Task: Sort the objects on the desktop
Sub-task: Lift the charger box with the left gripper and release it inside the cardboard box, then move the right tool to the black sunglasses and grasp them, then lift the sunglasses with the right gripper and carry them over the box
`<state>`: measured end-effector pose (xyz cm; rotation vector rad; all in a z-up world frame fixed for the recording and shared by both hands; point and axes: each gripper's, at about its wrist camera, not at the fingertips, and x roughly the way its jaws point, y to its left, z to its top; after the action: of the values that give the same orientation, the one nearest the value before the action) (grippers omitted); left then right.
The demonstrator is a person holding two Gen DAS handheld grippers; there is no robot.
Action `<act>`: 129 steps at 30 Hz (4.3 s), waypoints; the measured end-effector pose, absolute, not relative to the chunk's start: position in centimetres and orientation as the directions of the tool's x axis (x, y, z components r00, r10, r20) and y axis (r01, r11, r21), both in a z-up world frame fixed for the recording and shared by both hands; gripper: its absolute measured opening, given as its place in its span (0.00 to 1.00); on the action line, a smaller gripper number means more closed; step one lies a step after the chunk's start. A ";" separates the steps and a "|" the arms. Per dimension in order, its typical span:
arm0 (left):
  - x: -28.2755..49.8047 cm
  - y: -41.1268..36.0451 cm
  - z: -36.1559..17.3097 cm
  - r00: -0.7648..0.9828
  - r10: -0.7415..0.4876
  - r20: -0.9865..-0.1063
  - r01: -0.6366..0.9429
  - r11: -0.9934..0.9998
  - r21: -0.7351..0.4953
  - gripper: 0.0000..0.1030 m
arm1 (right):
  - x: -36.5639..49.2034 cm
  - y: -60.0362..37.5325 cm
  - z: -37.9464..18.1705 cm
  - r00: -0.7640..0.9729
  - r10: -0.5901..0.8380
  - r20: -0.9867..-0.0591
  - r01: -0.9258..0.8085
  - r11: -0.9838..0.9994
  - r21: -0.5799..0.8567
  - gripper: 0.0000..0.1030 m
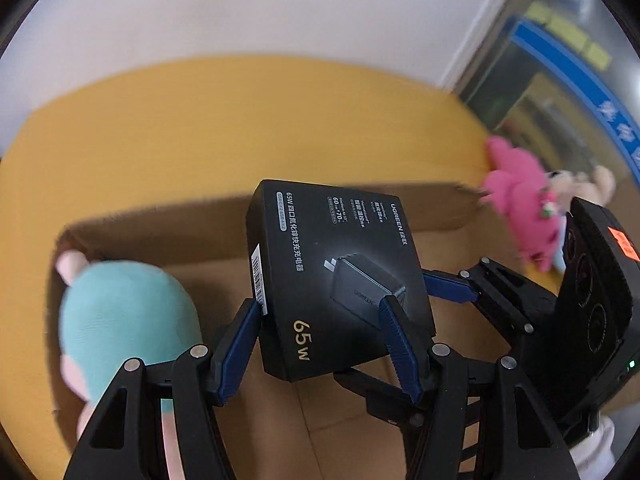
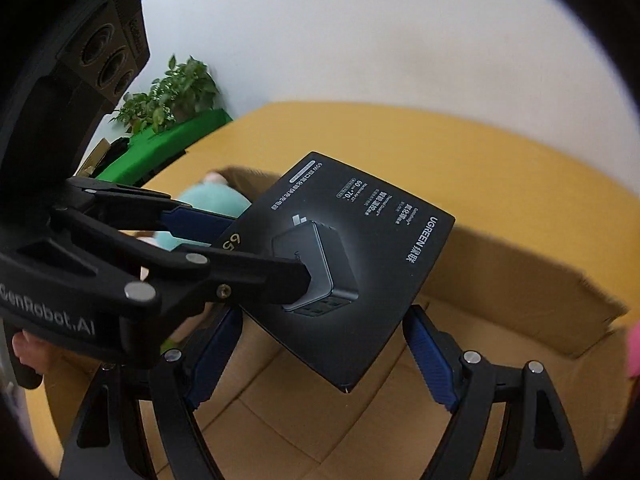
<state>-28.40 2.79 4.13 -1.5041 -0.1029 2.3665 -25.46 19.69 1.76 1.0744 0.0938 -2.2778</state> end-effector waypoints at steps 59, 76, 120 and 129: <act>4.6 1.1 5.4 -0.622 0.281 -0.731 -0.199 -0.960 -0.199 0.99 | 7.5 30.2 2.6 -0.596 -0.300 -0.744 0.350 -0.932 0.095 0.87; 4.2 6.8 2.0 -0.447 0.459 -0.768 -0.311 -0.884 -0.348 0.98 | 8.6 26.4 -2.9 -0.487 -0.213 -0.847 0.428 -0.904 -0.019 0.33; -6.5 15.1 15.0 -0.419 0.628 -0.655 -0.516 -0.759 -0.397 0.36 | 6.2 22.3 11.1 -0.850 -0.072 -0.522 0.151 -0.983 -0.110 0.25; -17.7 15.4 20.9 -0.487 0.596 -0.638 -0.505 -0.788 -0.352 0.36 | -3.8 22.6 17.1 -0.872 -0.096 -0.479 0.165 -0.981 -0.104 0.25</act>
<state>-17.70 15.44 20.85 -1.0318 -0.1537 2.2612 -3.81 22.58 17.10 0.7335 0.2137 -2.9076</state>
